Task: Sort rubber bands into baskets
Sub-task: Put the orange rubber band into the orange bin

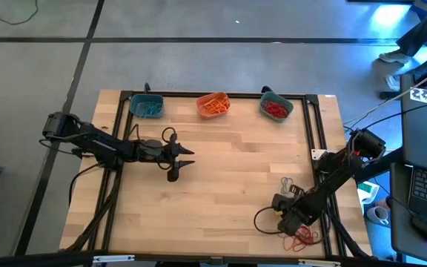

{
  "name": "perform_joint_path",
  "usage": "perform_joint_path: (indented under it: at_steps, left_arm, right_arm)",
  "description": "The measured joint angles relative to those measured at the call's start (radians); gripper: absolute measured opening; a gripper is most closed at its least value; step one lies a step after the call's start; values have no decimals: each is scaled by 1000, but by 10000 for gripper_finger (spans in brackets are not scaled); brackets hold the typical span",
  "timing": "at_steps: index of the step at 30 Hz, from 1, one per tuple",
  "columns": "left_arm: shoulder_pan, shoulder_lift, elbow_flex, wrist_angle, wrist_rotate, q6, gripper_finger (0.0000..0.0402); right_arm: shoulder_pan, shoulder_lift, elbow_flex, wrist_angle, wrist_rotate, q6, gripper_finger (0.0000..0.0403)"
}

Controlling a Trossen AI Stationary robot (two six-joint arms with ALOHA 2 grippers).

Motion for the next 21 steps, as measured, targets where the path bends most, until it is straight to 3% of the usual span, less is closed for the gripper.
perform_joint_path:
  at_steps: [6, 15, 21]
  left_arm:
    - [0, 0, 0, 1, 0, -1, 164]
    - [0, 0, 0, 0, 0, -5, 164]
    - [0, 0, 0, -1, 0, -5, 164]
  right_arm:
    - [-20, 3, 53, 7, 140, -74, 5]
    - [-113, 2, 72, 50, 172, -191, 13]
    - [-189, 2, 72, 88, 297, -301, 14]
